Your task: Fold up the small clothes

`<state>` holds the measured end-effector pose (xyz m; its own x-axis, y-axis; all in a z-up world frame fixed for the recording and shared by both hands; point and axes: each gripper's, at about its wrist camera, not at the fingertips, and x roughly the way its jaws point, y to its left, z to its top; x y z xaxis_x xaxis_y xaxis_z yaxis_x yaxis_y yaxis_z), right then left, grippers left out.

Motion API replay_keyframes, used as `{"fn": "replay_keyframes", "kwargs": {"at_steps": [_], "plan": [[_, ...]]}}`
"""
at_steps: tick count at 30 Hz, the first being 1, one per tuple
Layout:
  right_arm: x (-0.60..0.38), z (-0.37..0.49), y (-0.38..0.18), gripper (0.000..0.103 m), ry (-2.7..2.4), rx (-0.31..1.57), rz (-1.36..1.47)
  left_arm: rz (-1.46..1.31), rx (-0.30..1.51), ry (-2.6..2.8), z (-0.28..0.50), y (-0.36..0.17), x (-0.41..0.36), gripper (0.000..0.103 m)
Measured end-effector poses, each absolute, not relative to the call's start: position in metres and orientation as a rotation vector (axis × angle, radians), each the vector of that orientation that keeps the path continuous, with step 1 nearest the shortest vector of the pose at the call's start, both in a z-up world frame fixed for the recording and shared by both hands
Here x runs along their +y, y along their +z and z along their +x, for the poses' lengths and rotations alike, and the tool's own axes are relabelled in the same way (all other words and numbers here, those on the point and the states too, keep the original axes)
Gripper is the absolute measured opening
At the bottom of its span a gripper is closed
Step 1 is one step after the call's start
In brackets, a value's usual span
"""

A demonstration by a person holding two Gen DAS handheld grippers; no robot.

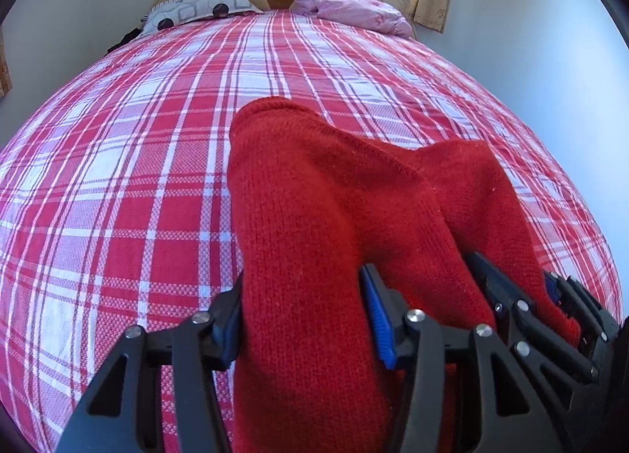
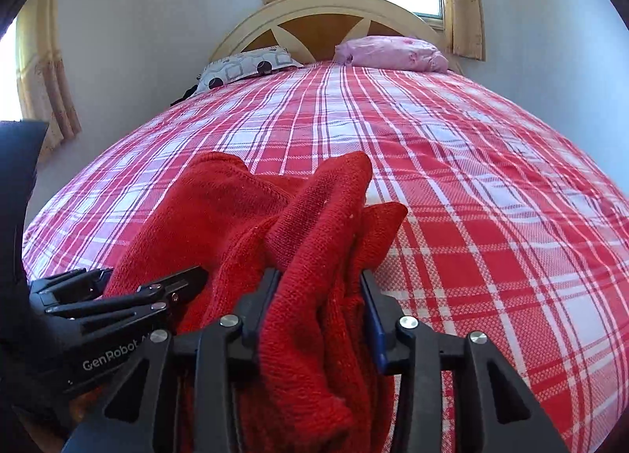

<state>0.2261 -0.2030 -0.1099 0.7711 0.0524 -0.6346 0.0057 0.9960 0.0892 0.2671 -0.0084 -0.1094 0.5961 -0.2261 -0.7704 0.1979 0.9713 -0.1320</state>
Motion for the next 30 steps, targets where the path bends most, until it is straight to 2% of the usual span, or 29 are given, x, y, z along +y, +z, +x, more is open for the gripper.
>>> {"fn": "replay_keyframes", "kwargs": {"at_steps": [4, 6, 18, 30], "plan": [[-0.203, 0.209, -0.096, 0.036, 0.032, 0.651, 0.088, -0.046, 0.897, -0.258, 0.258, -0.099, -0.001, 0.044], [-0.2, 0.195, -0.088, 0.036, 0.045, 0.623, 0.105, -0.034, 0.889, -0.26, 0.25, -0.095, 0.002, 0.043], [-0.177, 0.135, -0.083, 0.036, 0.109, 0.605, 0.211, 0.02, 0.834, -0.207, 0.18, -0.088, 0.026, 0.042], [-0.129, 0.12, -0.065, 0.036, 0.211, 0.58, 0.172, 0.01, 0.796, -0.136, 0.153, -0.076, 0.065, 0.041]]}}
